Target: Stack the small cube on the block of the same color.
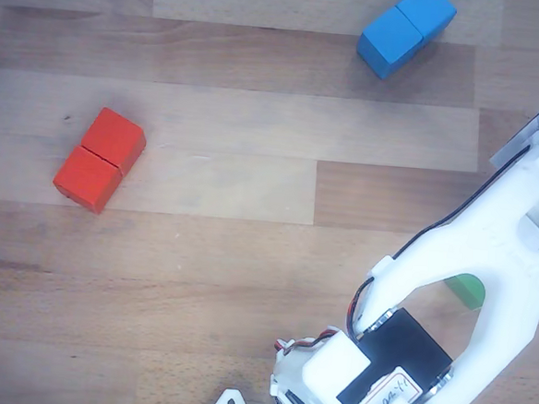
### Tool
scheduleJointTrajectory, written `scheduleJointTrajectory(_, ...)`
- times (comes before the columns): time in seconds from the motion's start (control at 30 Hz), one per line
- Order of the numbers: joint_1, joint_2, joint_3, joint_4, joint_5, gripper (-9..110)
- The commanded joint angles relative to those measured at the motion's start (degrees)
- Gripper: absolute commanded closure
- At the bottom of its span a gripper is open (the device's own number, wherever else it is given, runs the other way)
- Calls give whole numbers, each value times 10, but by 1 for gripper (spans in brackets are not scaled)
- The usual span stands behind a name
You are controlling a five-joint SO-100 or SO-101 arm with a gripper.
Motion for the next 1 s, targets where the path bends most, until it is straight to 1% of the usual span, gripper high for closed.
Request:
scheduleJointTrajectory(0.0,7,-3,-51,0,-4,94)
scheduleJointTrajectory(0.23,7,-7,-50,6,-4,79)
scheduleJointTrajectory(0.37,7,-7,-50,8,-4,74)
scheduleJointTrajectory(0.53,-11,3,-53,8,-4,73)
scheduleJointTrajectory(0.97,-257,4,-57,-3,6,73)
